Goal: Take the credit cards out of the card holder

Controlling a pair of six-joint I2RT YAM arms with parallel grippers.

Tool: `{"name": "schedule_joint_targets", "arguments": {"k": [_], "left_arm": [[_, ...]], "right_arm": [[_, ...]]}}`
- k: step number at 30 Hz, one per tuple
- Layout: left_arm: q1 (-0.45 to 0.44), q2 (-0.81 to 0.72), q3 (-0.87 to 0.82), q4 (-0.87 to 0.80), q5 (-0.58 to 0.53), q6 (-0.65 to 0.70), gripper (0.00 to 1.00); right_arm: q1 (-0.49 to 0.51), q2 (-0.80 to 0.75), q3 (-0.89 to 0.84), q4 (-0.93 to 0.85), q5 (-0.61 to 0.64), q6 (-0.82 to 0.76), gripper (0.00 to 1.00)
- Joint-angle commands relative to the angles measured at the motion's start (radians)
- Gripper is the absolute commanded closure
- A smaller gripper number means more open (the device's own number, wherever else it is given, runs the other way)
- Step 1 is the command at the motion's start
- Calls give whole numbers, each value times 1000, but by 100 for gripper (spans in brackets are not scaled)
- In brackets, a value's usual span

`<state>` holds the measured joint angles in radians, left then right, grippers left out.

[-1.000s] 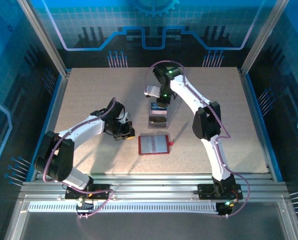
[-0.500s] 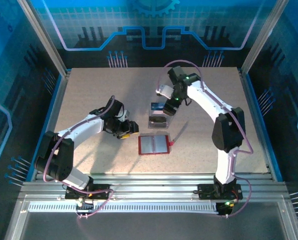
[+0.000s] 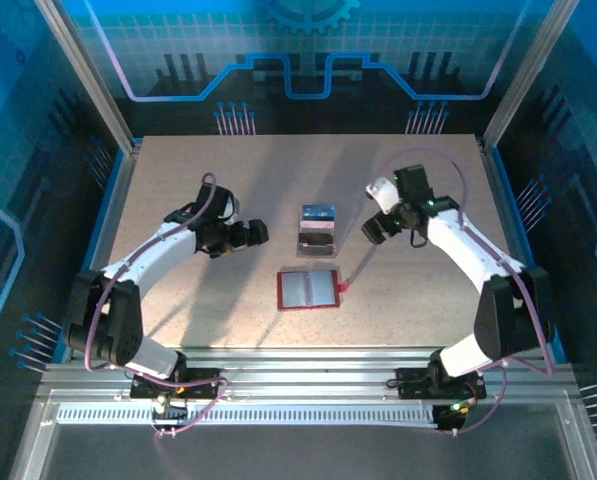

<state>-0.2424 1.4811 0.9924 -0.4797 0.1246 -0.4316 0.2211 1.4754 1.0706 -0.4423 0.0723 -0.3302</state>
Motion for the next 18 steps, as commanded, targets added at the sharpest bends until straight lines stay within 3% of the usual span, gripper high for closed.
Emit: {"name": "schedule_joint_targets", "arguments": {"k": [1,8,13,18], "left_arm": [[24,-38,-14,54,-223,74,1],[41,-88,-189,319,-520,203,1],[95,-96,-239,436,-559,261,1],[111,-108,-461,887,-519,398,1]], "right_arm": [[-61,-76,-143,259,20,142,0],[-208,-102,-473,737,44,317,0],[-227,-80,-577,978,81,330,0],[-223,-116,-628,1038,99,347,0]]}}
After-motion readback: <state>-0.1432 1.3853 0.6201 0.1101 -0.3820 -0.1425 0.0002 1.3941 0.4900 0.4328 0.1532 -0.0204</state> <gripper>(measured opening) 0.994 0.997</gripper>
